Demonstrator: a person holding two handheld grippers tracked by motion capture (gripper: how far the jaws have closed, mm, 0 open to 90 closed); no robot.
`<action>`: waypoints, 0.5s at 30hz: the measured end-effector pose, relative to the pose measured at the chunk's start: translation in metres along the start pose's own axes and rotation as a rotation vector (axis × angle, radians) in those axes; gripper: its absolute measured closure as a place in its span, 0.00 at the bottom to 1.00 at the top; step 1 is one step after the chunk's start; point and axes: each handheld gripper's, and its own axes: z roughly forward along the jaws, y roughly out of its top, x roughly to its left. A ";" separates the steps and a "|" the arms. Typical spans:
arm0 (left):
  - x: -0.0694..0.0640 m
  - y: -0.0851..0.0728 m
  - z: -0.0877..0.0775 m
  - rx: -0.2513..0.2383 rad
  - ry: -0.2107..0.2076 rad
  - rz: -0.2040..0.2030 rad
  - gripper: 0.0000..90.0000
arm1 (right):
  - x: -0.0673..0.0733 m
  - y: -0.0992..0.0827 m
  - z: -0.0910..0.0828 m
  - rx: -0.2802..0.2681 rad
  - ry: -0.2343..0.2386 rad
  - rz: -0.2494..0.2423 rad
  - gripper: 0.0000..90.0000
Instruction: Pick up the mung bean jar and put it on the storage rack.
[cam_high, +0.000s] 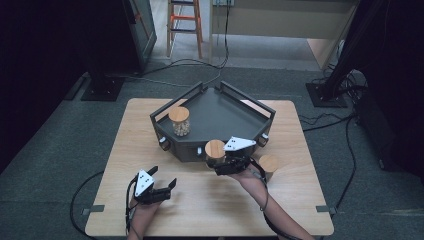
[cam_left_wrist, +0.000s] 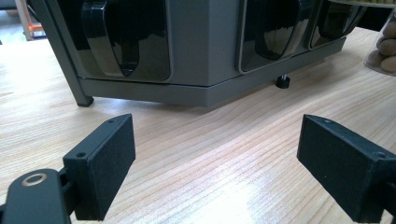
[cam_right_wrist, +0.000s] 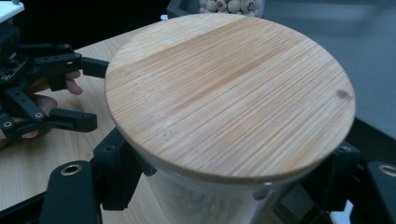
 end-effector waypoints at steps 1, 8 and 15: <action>0.000 0.000 0.000 0.000 0.000 0.000 0.13 | 0.000 0.001 0.000 0.000 0.000 0.003 0.28; 0.001 0.000 0.000 -0.002 0.001 -0.008 0.13 | -0.001 0.005 -0.003 0.001 -0.004 0.001 0.28; -0.001 0.001 0.001 0.006 0.003 0.004 0.13 | -0.004 0.008 -0.006 -0.002 -0.010 0.001 0.28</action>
